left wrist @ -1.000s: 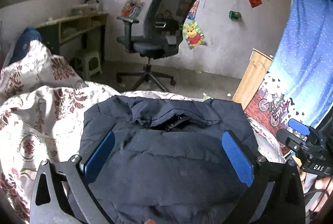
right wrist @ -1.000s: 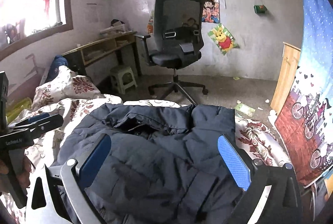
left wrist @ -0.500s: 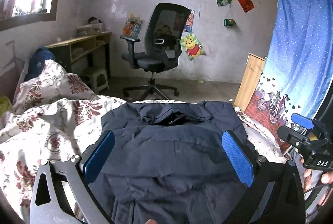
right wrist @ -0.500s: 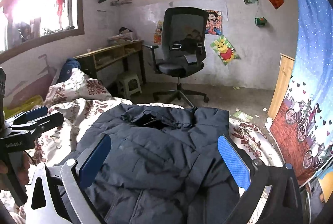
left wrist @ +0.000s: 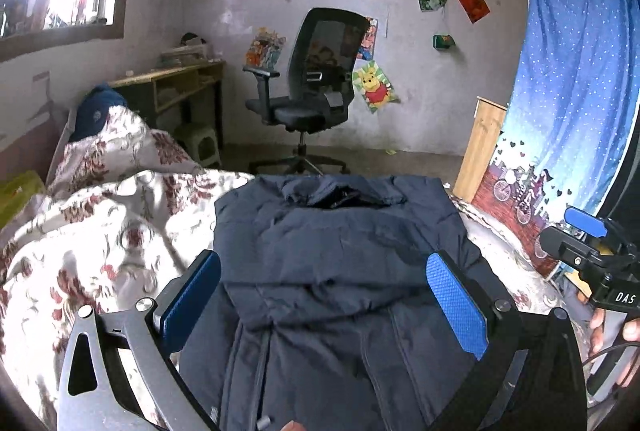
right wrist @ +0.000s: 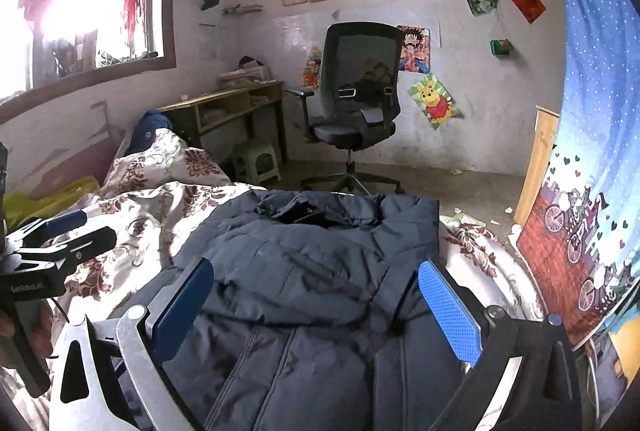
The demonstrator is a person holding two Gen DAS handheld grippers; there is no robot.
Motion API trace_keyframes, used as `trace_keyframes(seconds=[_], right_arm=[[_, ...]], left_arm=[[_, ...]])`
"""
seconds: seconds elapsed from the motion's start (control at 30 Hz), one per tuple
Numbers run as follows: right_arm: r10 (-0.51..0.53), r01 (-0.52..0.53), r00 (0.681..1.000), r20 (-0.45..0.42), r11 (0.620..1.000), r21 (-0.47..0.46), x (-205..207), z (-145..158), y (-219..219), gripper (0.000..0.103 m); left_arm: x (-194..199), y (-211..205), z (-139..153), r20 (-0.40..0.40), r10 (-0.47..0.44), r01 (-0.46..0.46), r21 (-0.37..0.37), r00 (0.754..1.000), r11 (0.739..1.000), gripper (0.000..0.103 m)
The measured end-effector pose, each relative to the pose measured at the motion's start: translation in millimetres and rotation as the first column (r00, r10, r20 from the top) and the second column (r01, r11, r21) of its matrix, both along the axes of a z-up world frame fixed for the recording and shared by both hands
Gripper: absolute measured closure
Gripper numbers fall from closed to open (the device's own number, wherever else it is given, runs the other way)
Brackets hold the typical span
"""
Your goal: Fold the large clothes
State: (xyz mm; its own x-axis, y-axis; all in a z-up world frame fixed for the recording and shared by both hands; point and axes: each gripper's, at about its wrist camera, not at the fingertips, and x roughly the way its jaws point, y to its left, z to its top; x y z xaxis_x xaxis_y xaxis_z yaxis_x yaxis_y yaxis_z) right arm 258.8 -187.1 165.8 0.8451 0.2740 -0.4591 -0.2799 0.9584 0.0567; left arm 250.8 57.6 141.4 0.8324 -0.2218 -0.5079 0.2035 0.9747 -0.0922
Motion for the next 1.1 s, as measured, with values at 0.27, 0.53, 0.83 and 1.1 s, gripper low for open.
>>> trace_keyframes(seconds=[0.27,0.53,0.83,1.1], right_arm=[[0.018,-0.018,1.000,0.013,1.000,-0.013,-35,-6,7,0.000],[0.016,-0.015,1.000,0.012,0.999,-0.029,-66,-18,11,0.000],[-0.001,0.000,0.999,-0.050,1.000,-0.031,-90,-43,6,0.000],[0.001,-0.010,0.994,-0.108,0.997,-0.082,-110,-68,-5,0.000]], left_arm=[[-30,4,-3,-0.004,0.019,-0.019,0.007,1.000,1.000,0.002],[-63,7,-16,0.008,0.013,-0.014,0.044,1.000,0.999,0.002],[-101,7,-40,-0.002,-0.039,0.039,0.102,0.999,0.994,0.002],[-118,10,-77,-0.116,-0.049,0.066,0.145,0.992,0.987,0.002]])
